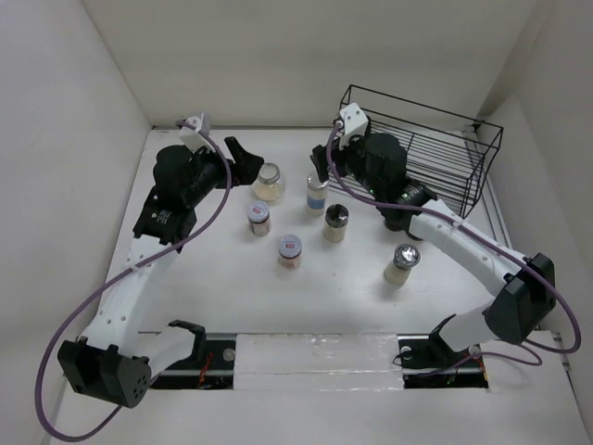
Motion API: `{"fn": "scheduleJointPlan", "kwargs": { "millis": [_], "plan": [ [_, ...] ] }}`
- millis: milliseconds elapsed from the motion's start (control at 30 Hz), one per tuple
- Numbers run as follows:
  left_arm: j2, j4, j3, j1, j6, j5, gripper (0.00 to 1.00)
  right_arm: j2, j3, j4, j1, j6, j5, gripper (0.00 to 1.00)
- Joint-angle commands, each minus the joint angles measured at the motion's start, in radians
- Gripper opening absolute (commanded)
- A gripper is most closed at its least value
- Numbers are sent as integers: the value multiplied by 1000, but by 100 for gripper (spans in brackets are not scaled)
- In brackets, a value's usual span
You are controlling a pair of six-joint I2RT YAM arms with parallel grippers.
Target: Organize the condiment bottles
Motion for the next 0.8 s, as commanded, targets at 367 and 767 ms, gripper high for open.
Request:
{"fn": "scheduleJointPlan", "kwargs": {
  "millis": [367, 767],
  "plan": [
    [-61, 31, -35, 5, -11, -64, 82, 81, -7, -65, 0, 21, 137, 9],
    [-36, 22, -26, 5, -21, -38, 72, 259, 113, -185, -25, 79, -8, 100]
  ]
}}
